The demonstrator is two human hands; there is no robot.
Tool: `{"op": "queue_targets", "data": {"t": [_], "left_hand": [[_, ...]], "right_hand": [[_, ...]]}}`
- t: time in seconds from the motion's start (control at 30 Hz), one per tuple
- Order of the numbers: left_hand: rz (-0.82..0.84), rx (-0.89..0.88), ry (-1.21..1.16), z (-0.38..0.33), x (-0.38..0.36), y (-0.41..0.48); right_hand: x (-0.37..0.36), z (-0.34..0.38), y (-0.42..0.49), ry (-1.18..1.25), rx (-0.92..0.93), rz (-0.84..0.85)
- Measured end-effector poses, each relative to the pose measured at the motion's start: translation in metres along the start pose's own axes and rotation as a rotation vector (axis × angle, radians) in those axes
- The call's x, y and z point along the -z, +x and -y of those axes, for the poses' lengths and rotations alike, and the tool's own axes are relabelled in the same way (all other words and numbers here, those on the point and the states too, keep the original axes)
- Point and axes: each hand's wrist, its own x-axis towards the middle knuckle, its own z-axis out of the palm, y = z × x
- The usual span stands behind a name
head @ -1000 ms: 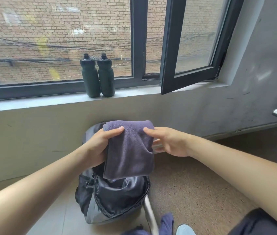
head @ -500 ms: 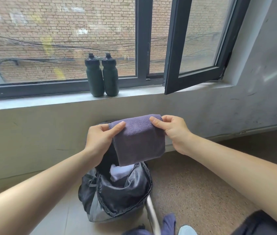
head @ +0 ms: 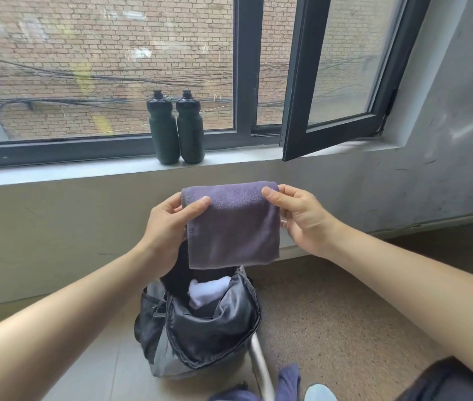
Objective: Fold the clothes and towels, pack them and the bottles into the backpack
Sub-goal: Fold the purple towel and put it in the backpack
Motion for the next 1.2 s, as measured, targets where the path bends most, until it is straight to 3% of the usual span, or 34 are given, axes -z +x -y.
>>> {"op": "queue_targets", "data": {"t": [0.37,0.5,0.67,0.83,1.0,1.2], "left_hand": [[0.134,0.090,0.030,0.002,0.002,0.002],[0.147,0.146,0.089,0.003,0.004,0.001],[0.094,0.081,0.184,0.007,0.003,0.003],[0.036,0.026,0.132,0.004,0.003,0.006],[0.212,0.037,0.052,-0.002,0.011,0.006],[0.271,0.075,-0.108,-0.006,0.012,0.006]], "right_hand": [[0.002,-0.007,0.003,0.028,-0.131,0.070],[0.004,-0.008,0.001,-0.065,-0.187,0.114],[0.007,-0.011,0.004,-0.061,-0.139,0.087],[0.007,-0.006,0.005,0.011,-0.189,0.123],[0.010,0.003,0.002,0.100,-0.238,0.211],[0.015,0.006,0.000,0.189,-0.242,0.221]]}}
